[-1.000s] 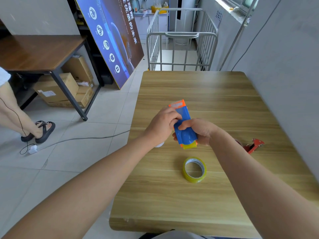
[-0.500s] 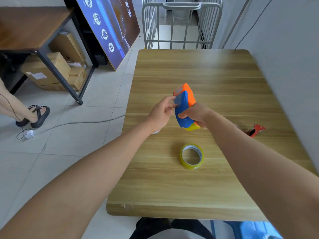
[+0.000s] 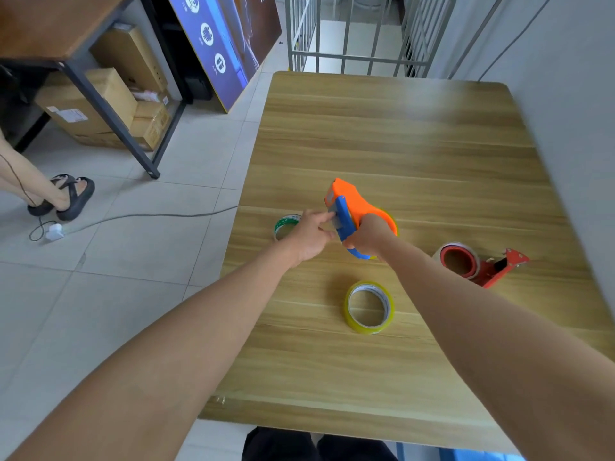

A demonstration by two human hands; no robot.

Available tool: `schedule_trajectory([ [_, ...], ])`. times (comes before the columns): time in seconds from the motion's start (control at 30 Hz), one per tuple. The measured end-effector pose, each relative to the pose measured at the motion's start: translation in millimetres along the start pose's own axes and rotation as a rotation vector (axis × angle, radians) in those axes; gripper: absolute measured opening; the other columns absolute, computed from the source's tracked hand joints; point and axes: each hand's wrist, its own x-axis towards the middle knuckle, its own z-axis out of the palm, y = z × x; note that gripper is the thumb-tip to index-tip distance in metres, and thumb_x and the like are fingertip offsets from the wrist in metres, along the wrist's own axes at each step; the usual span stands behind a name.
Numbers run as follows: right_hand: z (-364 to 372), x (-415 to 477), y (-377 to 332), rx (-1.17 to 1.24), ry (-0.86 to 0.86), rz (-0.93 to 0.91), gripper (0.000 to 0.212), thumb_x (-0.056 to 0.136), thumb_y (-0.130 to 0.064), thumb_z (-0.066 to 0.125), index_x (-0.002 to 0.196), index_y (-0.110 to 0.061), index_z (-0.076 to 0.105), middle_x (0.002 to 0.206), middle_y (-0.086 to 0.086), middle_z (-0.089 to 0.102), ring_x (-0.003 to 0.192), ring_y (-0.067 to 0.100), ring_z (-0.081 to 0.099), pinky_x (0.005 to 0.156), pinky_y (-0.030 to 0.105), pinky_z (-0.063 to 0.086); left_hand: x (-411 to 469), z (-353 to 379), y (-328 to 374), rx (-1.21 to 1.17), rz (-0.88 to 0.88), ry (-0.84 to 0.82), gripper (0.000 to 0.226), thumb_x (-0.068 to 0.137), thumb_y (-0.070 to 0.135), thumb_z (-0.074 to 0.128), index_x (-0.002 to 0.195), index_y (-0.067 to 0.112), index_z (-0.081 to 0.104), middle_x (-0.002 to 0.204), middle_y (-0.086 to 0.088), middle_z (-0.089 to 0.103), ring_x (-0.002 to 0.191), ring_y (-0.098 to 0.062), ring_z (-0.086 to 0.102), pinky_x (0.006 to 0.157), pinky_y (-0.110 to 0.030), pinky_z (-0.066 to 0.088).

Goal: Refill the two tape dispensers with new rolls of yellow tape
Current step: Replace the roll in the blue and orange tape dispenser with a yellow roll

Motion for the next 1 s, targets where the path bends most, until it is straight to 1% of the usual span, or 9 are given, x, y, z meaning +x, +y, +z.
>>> schedule_trajectory([
  [0.13, 14, 13, 6, -0.082, 0.011, -0.015, 0.032, 0.089, -0.018, 0.059, 0.113, 0.003, 0.061, 0.066, 0.004, 0.047, 0.081, 0.022, 0.052, 0.069, 0.028, 0.041, 7, 6, -13, -0.095, -0.072, -0.057, 0.052, 0.091, 0.006, 0.048, 0.140, 0.016, 0.037, 0.141, -0.008, 0.045, 0.120, -0.020, 0.048, 0.100, -0.028, 0.035],
  [0.23, 23, 24, 10, -0.144, -0.005, -0.032, 0.034, 0.091, -0.023, 0.057, 0.115, 0.001, 0.059, 0.084, 0.009, 0.054, 0.083, 0.022, 0.052, 0.070, 0.028, 0.041, 10, 13, -20, -0.189, -0.089, -0.071, 0.047, 0.090, -0.002, 0.045, 0.136, 0.011, 0.043, 0.134, -0.006, 0.051, 0.116, -0.016, 0.047, 0.102, -0.028, 0.034],
  [0.37, 36, 36, 14, -0.191, -0.020, -0.045, 0.032, 0.090, -0.021, 0.057, 0.116, -0.002, 0.061, 0.084, 0.008, 0.054, 0.087, 0.026, 0.057, 0.073, 0.031, 0.043, 18, 22, -35, -0.257, -0.117, -0.072, 0.048, 0.090, -0.004, 0.045, 0.136, 0.008, 0.041, 0.136, -0.008, 0.052, 0.124, -0.022, 0.048, 0.110, -0.035, 0.035],
  [0.5, 51, 42, 23, -0.231, 0.059, -0.028, 0.031, 0.090, -0.019, 0.059, 0.118, -0.004, 0.059, 0.102, 0.012, 0.065, 0.098, 0.028, 0.064, 0.084, 0.034, 0.049, 22, 27, -44, -0.281, -0.122, -0.098, 0.052, 0.090, -0.001, 0.046, 0.140, 0.011, 0.036, 0.140, -0.005, 0.048, 0.118, -0.017, 0.048, 0.107, -0.037, 0.038],
  [0.57, 57, 44, 26, -0.248, 0.124, -0.036, 0.030, 0.090, -0.017, 0.058, 0.118, -0.006, 0.058, 0.110, 0.010, 0.067, 0.108, 0.028, 0.063, 0.094, 0.034, 0.045, 23, 29, -46, -0.299, -0.121, -0.109, 0.055, 0.091, -0.001, 0.047, 0.142, 0.012, 0.032, 0.142, -0.004, 0.045, 0.113, -0.014, 0.047, 0.103, -0.035, 0.040],
  [0.7, 61, 44, 30, -0.277, 0.151, -0.046, 0.028, 0.092, -0.018, 0.056, 0.117, -0.008, 0.058, 0.090, 0.005, 0.062, 0.112, 0.027, 0.060, 0.106, 0.034, 0.035, 22, 32, -49, -0.313, -0.120, -0.119, 0.057, 0.091, -0.001, 0.047, 0.143, 0.012, 0.030, 0.145, -0.004, 0.042, 0.115, -0.013, 0.046, 0.098, -0.031, 0.041],
  [0.77, 60, 42, 28, -0.271, 0.147, -0.061, 0.028, 0.092, -0.017, 0.056, 0.118, -0.007, 0.057, 0.098, 0.009, 0.064, 0.113, 0.027, 0.059, 0.108, 0.035, 0.035, 20, 32, -50, -0.326, -0.129, -0.119, 0.057, 0.090, -0.001, 0.048, 0.143, 0.012, 0.030, 0.145, -0.004, 0.041, 0.122, -0.017, 0.046, 0.097, -0.029, 0.041],
  [0.93, 56, 36, 26, -0.215, 0.119, -0.095, 0.030, 0.091, -0.015, 0.056, 0.120, -0.004, 0.055, 0.096, 0.012, 0.059, 0.108, 0.030, 0.061, 0.097, 0.034, 0.043, 15, 32, -57, -0.359, -0.171, -0.108, 0.060, 0.090, 0.001, 0.051, 0.144, 0.012, 0.028, 0.148, -0.005, 0.036, 0.130, -0.021, 0.043, 0.101, -0.033, 0.040],
  [1.0, 56, 32, 26, -0.188, 0.103, -0.088, 0.033, 0.090, -0.014, 0.056, 0.122, -0.004, 0.054, 0.106, 0.014, 0.063, 0.110, 0.032, 0.061, 0.091, 0.034, 0.046, 12, 31, -59, -0.360, -0.180, -0.100, 0.061, 0.090, 0.001, 0.050, 0.145, 0.011, 0.025, 0.149, -0.006, 0.035, 0.131, -0.021, 0.042, 0.102, -0.034, 0.040],
])
